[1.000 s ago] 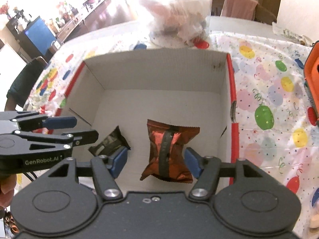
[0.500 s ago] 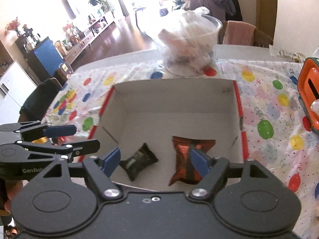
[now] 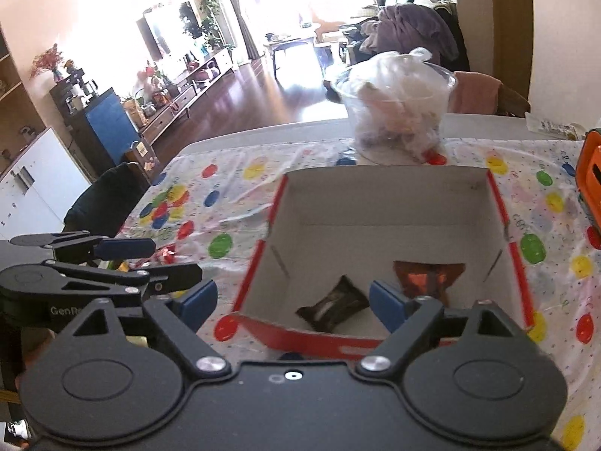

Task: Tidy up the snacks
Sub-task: 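Lift both tools out of the box back toward the snack pile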

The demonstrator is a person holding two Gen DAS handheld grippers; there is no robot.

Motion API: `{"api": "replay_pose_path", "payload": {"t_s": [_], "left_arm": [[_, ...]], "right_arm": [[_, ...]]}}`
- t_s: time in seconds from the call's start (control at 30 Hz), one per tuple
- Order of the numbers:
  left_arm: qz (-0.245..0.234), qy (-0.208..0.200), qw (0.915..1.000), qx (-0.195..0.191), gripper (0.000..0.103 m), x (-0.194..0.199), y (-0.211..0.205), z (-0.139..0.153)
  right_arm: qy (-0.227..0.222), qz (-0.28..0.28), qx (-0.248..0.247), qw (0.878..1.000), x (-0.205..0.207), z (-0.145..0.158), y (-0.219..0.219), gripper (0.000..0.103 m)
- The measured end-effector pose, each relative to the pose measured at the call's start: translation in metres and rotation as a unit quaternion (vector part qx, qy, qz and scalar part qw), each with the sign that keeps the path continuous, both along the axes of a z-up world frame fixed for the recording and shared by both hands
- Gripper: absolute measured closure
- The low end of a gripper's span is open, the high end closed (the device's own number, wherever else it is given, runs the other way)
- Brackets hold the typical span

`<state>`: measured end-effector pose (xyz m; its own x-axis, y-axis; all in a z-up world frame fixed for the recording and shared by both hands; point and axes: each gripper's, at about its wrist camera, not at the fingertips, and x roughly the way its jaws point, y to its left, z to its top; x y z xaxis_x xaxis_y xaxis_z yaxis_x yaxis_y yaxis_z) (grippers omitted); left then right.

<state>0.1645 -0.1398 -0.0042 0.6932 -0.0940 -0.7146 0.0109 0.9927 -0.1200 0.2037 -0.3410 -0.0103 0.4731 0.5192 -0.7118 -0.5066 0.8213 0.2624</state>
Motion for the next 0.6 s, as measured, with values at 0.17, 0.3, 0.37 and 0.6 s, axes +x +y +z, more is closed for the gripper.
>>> {"api": "replay_pose_path", "payload": {"t_s": [0.17,0.3,0.37,0.6], "left_arm": [[0.013,-0.024,0.9996,0.005,0.021,-0.027,0.026,0.004],[0.015,-0.033,0.9992,0.017,0.018,-0.045,0.049,0.004],[0.017,-0.037,0.9991,0.014,0.016,-0.054,0.064,0.002],[0.032,-0.055,0.9980,0.005,0.009,-0.085,0.124,-0.005]], "right_arm": [[-0.018,0.006,-0.005,1.000,-0.024,0.002,0.026,0.015],[-0.024,0.006,0.001,1.000,-0.042,0.001,0.046,0.000],[-0.022,0.009,0.003,1.000,-0.050,0.000,0.057,0.000],[-0.012,0.006,-0.008,1.000,-0.073,-0.013,0.099,0.000]]}}
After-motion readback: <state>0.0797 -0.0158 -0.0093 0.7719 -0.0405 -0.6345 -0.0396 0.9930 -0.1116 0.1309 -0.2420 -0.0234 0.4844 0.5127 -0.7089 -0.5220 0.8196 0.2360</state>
